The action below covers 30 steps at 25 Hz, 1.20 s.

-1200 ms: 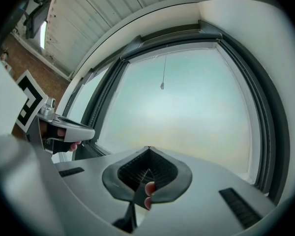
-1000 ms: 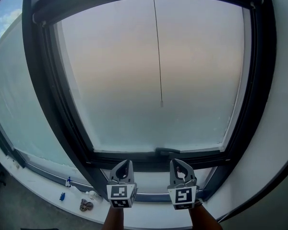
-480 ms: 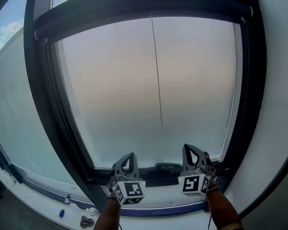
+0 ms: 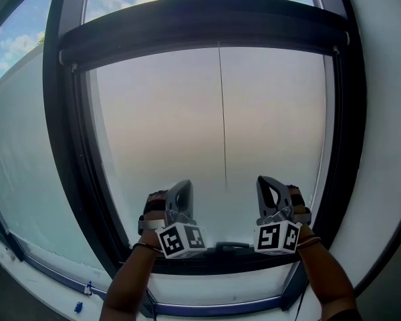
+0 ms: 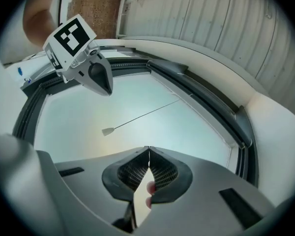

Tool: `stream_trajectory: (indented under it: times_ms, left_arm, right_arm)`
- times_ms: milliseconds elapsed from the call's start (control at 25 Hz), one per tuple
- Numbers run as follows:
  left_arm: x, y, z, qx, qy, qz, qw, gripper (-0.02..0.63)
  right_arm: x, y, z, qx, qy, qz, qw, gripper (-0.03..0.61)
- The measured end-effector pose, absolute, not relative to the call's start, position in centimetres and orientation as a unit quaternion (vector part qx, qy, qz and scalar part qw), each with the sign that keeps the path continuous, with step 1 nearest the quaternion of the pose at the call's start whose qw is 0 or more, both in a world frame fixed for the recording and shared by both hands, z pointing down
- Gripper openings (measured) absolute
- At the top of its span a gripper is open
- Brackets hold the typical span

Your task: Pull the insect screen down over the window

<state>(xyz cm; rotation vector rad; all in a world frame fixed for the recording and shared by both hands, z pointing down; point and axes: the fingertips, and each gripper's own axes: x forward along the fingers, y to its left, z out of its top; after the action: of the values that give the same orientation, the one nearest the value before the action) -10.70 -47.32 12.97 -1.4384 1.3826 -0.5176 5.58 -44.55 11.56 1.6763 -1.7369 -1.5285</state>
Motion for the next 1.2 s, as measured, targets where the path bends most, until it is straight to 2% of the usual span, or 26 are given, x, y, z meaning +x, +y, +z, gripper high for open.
stream_trajectory:
  times_ms: [160, 440, 600, 720, 920, 1080, 1200]
  left_arm:
    - [-10.3, -46.1, 7.6, -0.513, 0.572, -0.239, 0.594, 0.003]
    - [-11.7, -47.4, 0.6, -0.437, 0.596, -0.278, 0.614, 0.005]
    - [-12.3, -47.4, -4.2, -0.383, 0.616, -0.25, 0.641, 0.089]
    - [-12.6, -47.6, -6.4, -0.366, 0.623, -0.26, 0.641, 0.153]
    - [-13.4, -48.1, -9.2, -0.342, 0.636, -0.281, 0.632, 0.215]
    - [-13.8, -48.6, -11.3, -0.343, 0.642, -0.292, 0.62, 0.299]
    - [-13.8, -48.8, -12.8, -0.34, 0.641, -0.299, 0.62, 0.323]
  right_arm:
    - [5.4, -45.1, 8.3, 0.571, -0.543, -0.591, 0.171, 0.003]
    - [5.5, -45.7, 1.8, 0.564, -0.491, -0.637, 0.188, 0.005]
    - [4.6, -45.7, -1.5, 0.555, -0.428, -0.683, 0.208, 0.008]
    - [4.1, -46.1, -3.2, 0.549, -0.407, -0.693, 0.229, 0.049]
    - [3.5, -46.3, -6.3, 0.55, -0.373, -0.708, 0.238, 0.072]
    - [3.8, -47.1, -8.9, 0.56, -0.364, -0.699, 0.256, 0.117]
    - [4.2, -47.5, -11.2, 0.567, -0.352, -0.697, 0.263, 0.16]
